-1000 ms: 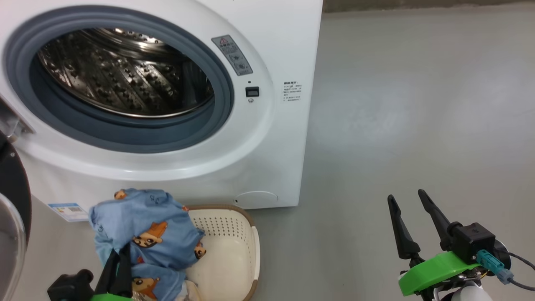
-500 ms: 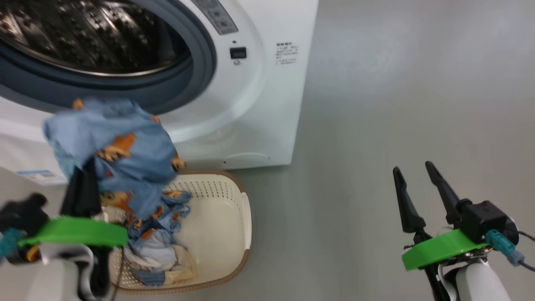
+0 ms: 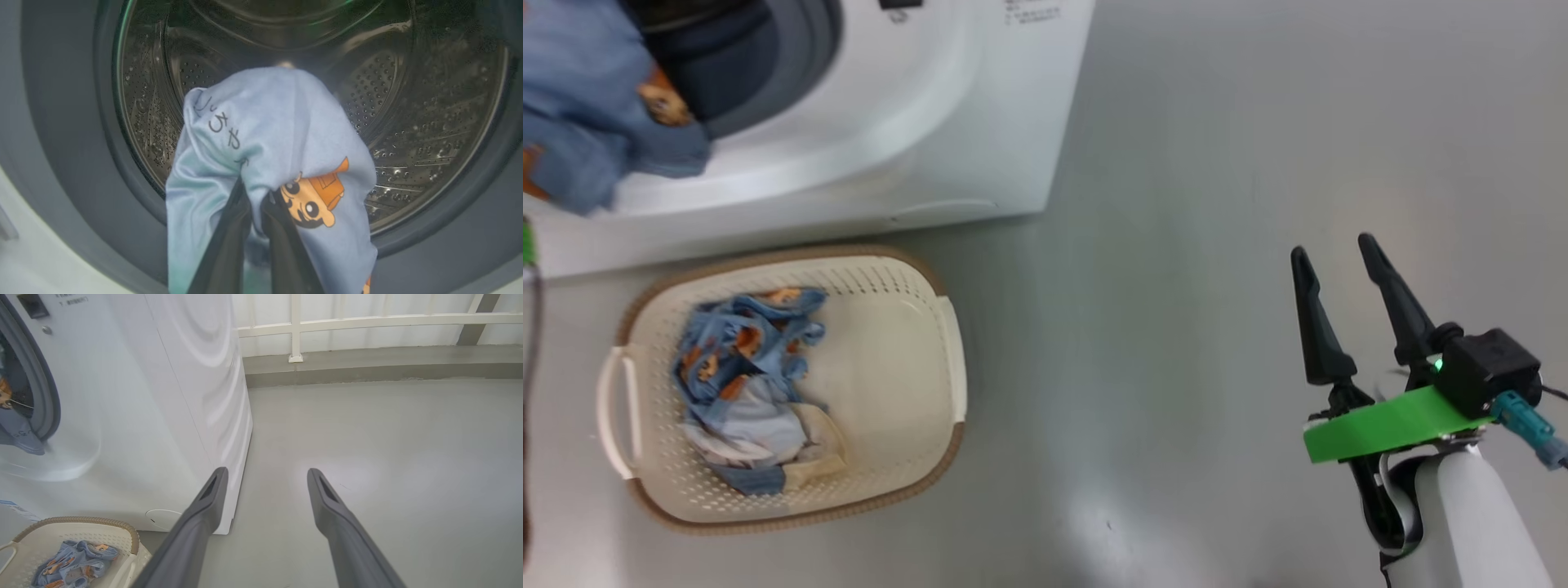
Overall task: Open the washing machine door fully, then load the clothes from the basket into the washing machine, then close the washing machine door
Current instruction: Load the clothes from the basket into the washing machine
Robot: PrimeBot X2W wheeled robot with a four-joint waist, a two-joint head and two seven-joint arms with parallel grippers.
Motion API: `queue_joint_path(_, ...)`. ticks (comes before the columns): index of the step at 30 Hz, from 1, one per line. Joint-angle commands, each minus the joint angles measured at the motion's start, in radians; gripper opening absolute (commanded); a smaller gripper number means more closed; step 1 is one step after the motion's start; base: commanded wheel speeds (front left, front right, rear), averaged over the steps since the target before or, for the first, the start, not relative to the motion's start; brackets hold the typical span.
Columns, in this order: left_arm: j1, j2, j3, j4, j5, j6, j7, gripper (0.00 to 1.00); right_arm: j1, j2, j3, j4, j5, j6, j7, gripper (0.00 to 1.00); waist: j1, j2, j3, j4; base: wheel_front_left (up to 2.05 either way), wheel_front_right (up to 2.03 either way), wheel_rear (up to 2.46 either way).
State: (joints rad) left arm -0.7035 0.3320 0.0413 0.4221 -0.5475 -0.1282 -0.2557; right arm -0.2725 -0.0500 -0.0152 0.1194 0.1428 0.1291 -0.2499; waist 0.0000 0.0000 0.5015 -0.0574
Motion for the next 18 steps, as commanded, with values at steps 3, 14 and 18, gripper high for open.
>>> queue_joint_path(3, -0.112, 0.106, 0.021, 0.031, -0.044, -0.002, -0.006, 0.00, -0.023, 0.000, 0.028, -0.036, 0.027, 0.002, -0.012, 1.00, 0.0000, 0.0000, 0.145, -0.089, 0.00, 0.00, 0.00)
queue_joint_path(14, -0.435, 0.330, -0.099, 0.184, -0.138, -0.002, 0.043, 0.00, -0.058, 0.000, 0.062, -0.066, 0.099, 0.002, -0.012, 1.00, 0.0000, 0.0000, 0.296, -0.183, 0.00, 0.00, 0.00)
queue_joint_path(18, -0.541, 0.390, -0.152, 0.219, -0.160, -0.002, 0.072, 0.00, -0.070, 0.000, 0.071, -0.072, 0.120, 0.002, -0.012, 1.00, 0.0000, 0.0000, 0.332, -0.209, 0.00, 0.00, 0.00)
